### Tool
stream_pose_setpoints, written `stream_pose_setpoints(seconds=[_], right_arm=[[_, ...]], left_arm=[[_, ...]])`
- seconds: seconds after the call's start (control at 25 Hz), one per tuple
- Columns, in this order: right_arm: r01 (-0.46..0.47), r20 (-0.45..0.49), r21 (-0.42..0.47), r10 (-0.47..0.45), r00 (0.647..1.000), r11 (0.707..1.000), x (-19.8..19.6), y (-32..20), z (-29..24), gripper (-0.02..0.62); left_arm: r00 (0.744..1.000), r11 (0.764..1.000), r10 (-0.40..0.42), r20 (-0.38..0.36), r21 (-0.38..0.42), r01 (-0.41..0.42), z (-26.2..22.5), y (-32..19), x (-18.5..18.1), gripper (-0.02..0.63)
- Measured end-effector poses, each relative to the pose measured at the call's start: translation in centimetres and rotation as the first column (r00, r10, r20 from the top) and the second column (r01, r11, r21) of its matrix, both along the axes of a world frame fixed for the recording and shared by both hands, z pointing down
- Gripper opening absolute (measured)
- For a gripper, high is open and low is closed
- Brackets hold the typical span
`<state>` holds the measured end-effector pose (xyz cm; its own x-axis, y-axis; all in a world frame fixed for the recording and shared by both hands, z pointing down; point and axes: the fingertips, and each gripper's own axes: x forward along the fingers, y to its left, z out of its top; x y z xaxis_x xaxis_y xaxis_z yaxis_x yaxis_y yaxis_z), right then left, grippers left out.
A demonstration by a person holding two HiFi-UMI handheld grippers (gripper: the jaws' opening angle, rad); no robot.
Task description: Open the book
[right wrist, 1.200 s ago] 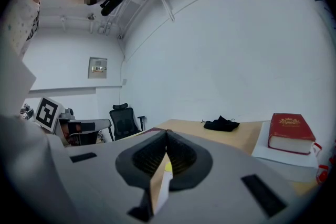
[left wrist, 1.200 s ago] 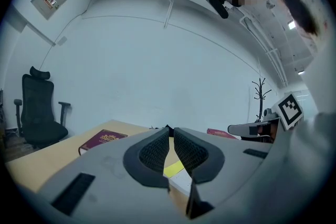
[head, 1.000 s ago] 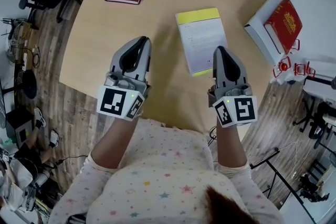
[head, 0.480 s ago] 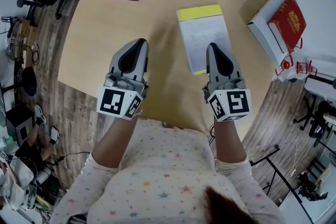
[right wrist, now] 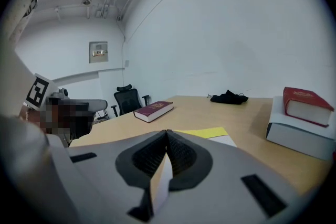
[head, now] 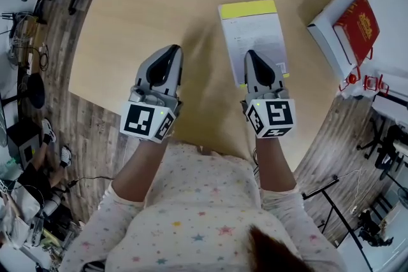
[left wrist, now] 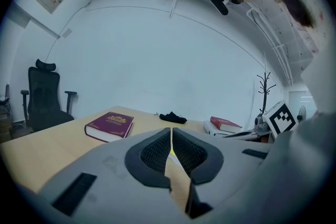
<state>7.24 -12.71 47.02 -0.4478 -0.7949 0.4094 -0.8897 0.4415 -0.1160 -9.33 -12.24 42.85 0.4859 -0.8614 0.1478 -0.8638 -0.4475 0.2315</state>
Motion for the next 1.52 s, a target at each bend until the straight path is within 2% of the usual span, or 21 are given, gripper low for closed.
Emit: stream_pose_setpoints(seconds=[0.36, 0.52, 0.92, 1.28, 1.52], right_arm=[[0.026, -0.078, -0.08, -0.033, 0.996, 0.996, -0.9, 0.1, 4.6, 0.011], [0.027, -0.112, -0.124, -0.041, 0.993, 0.992, -1.4, 0.2, 6.3, 0.064], [0.025, -0.279, -0.193, -0.079, 0.957, 0.981, -1.7, 0.5, 9.5, 0.183], [0.023, -0.424, -0.202, -0.109, 0.899, 0.979, -2.0, 0.9, 11.4, 0.193], [0.0, -0.431, -0.206, -0.09, 0.898, 0.979, -1.7, 0.6, 11.4, 0.169]], left_arm=[[1.0, 1.0, -0.015, 0.006, -0.003, 0.015, 0.8, 0.5, -0.5, 0.021], [1.0, 1.0, -0.016, 0.005, -0.006, 0.016, 1.0, 0.6, -0.7, 0.021], [1.0, 1.0, -0.012, -0.008, -0.016, 0.012, 1.4, 0.7, -0.9, 0.021], [1.0, 1.0, -0.009, -0.003, -0.015, 0.009, 1.5, 1.1, -1.0, 0.021], [1.0, 1.0, -0.012, 0.0, -0.017, 0.012, 1.5, 1.2, -1.0, 0.021]])
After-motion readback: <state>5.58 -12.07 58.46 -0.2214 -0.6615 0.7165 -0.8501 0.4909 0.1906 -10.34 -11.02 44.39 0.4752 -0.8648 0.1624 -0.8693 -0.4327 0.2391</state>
